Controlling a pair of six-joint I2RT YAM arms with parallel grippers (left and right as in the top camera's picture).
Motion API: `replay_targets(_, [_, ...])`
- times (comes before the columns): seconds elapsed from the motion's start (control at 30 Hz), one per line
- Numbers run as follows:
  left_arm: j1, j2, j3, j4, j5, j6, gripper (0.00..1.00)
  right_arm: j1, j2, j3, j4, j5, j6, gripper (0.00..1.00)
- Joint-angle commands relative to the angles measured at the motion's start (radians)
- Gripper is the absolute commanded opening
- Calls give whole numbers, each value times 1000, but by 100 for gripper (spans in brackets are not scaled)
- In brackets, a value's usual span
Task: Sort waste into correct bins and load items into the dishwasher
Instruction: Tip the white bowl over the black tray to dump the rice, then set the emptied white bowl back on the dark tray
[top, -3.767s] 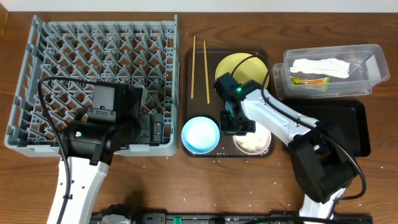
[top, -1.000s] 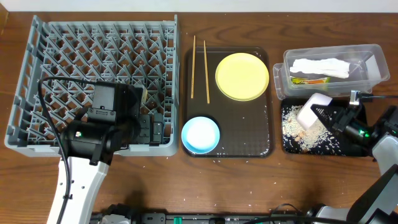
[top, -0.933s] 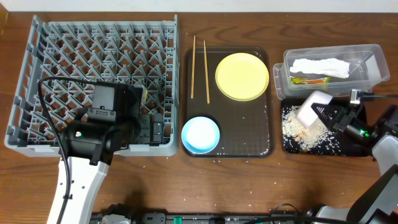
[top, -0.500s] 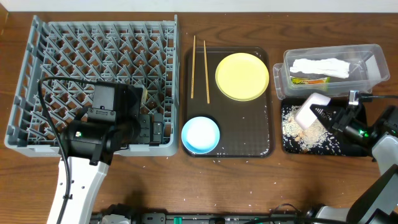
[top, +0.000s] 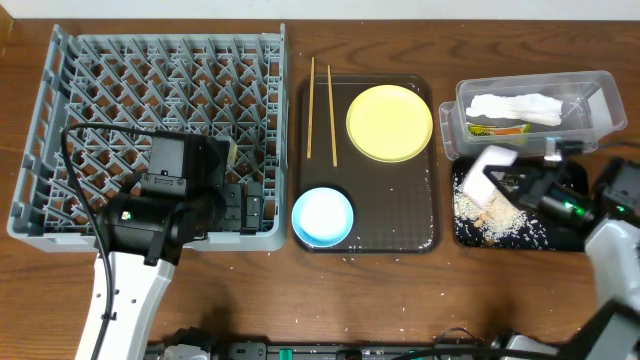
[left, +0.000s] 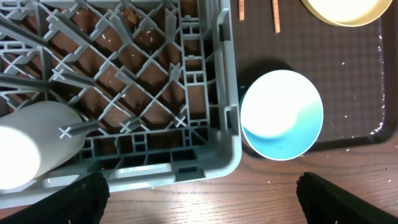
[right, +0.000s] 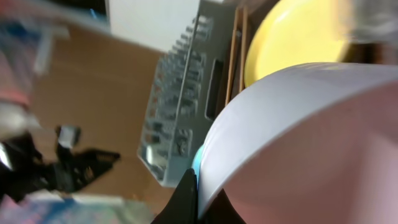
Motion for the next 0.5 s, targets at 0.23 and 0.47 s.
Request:
replay_targets(0.23, [-3, -3, 26, -3, -10, 10, 98, 627, -164, 4, -35, 715, -16, 1])
replay_targets(0.47, [-3, -3, 26, -3, -10, 10, 98, 954, -100, 4, -30, 1289, 75, 1])
